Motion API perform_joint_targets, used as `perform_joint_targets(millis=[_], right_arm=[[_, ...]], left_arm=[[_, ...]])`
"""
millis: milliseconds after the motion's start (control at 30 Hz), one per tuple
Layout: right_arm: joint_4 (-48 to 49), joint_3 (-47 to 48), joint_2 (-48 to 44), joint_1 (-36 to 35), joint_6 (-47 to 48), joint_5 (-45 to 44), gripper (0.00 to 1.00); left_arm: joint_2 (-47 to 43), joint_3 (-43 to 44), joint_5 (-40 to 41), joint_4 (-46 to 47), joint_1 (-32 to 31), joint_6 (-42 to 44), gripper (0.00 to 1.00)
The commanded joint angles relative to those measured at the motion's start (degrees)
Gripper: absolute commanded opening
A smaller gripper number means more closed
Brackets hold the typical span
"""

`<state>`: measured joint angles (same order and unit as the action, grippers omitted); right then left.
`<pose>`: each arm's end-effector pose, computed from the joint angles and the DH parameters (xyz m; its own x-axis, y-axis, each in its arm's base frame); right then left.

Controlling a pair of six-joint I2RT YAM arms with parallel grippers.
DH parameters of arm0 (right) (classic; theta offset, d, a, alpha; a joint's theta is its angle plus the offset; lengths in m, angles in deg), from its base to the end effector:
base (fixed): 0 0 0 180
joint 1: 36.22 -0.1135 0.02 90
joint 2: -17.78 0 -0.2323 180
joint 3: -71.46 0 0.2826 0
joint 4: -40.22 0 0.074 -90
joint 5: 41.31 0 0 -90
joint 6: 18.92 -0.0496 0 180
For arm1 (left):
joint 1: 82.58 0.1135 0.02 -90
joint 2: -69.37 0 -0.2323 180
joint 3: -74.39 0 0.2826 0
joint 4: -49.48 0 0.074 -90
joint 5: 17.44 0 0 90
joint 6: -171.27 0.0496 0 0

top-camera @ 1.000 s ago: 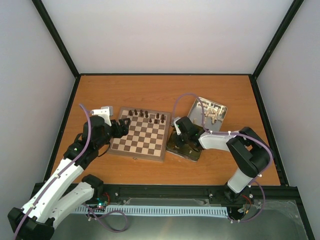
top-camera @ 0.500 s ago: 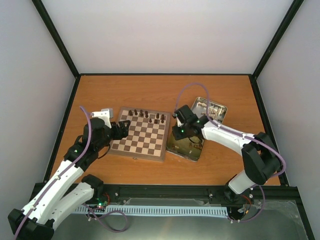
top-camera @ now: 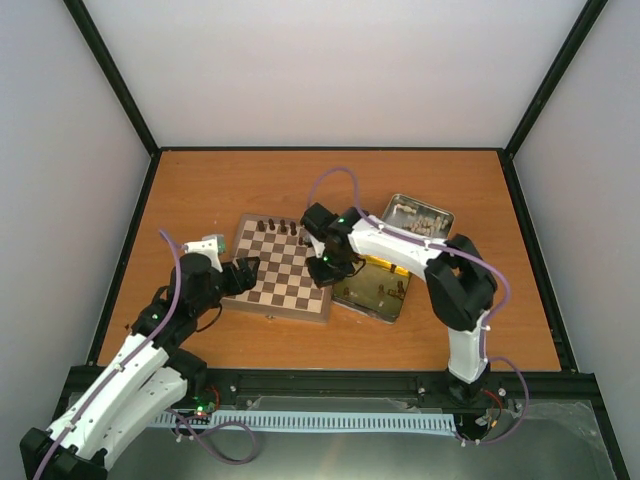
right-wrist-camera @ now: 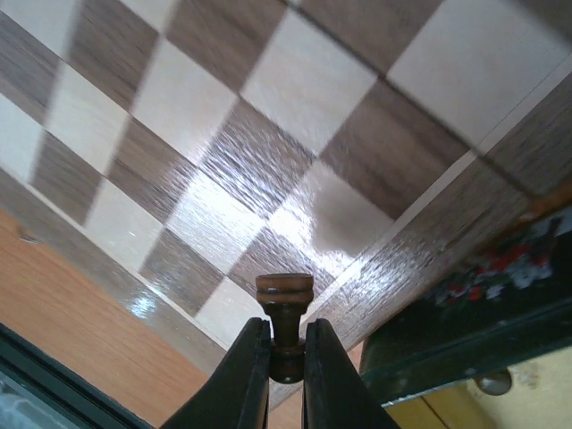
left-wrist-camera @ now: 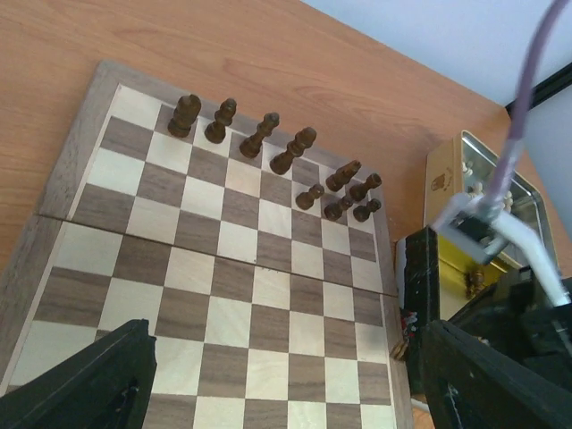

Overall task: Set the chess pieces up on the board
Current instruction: Place the chess piece on the chessboard, then pick up the chess piece from the chessboard.

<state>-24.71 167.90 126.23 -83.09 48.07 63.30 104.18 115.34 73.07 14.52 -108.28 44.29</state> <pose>0.2626 0.2987 0.1562 -0.9043 -0.4120 -0.1119 -0.4256 0.8485 0.3145 0.1971 -0.0944 0.2168 -0.6036 -0.3770 -0.7025 0.0795 0.8482 -0.5236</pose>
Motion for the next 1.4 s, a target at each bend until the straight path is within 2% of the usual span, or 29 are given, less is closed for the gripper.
perform_joint_targets(millis=[0,233,600,867,1000,1200,1367], right_arm=[[-11.7,6.0,4.0,-1.4,0.6,1.0,0.03],[-18.3,13.5,11.6,-3.6,2.3,-0.2,0.07],[-21.6,19.4,15.2,-3.9,2.5,-1.0,0.19],[-20.3,20.3,15.1,-3.8,1.4,-1.8,0.24],[-18.4,17.3,13.4,-3.9,0.7,-3.5,0.27],[-14.7,14.1,12.4,-4.7,0.6,-2.1,0.25],[-11.8,13.2,11.2,-4.6,-0.5,-3.5,0.09]], left_arm=[[-1.9,-1.3,-0.5,2.5,0.2,-1.6,0.82],[-2.8,-2.1,0.2,2.6,0.3,-0.6,0.82],[-3.3,-2.7,0.3,3.6,0.2,0.0,0.82],[-3.2,-2.6,0.4,3.8,0.2,0.1,0.82],[-3.2,-2.7,0.3,3.7,0.2,0.2,0.82],[-2.8,-2.7,0.3,3.9,0.3,0.2,0.82],[-3.0,-2.3,0.2,3.2,0.2,0.1,0.82]])
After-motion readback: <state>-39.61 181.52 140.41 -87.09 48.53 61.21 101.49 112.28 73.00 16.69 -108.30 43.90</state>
